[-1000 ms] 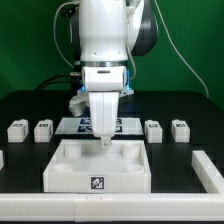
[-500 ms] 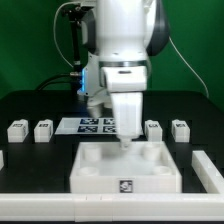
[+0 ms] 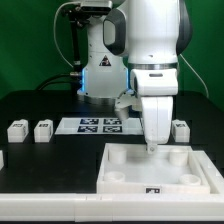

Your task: Assemble one leg

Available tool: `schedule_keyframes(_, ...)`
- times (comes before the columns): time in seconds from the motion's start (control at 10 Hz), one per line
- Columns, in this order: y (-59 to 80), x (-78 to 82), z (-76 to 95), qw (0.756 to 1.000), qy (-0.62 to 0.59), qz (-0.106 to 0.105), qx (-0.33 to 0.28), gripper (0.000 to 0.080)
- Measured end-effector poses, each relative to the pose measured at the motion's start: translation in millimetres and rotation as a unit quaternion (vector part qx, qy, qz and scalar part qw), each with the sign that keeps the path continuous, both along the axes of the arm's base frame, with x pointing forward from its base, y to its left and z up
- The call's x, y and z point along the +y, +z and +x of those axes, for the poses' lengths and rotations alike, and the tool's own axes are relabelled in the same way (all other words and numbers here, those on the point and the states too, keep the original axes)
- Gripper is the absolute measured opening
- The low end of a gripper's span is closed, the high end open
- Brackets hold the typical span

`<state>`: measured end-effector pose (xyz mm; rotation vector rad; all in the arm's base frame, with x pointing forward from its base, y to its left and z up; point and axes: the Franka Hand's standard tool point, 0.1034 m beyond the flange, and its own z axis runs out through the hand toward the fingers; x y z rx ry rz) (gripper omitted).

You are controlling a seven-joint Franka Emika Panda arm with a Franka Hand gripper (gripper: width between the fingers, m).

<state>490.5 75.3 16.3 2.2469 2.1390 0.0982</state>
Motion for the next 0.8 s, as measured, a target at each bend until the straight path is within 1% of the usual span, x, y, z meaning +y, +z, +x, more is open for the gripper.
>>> schedule_keyframes(0.4,0.0,-1.7,11.0,1.0,0.0,-0.007,0.01,0.006)
schedule_keyframes(0.8,0.1,-2.2,12.5,1.0,0.016,-0.009,0.021,0.006)
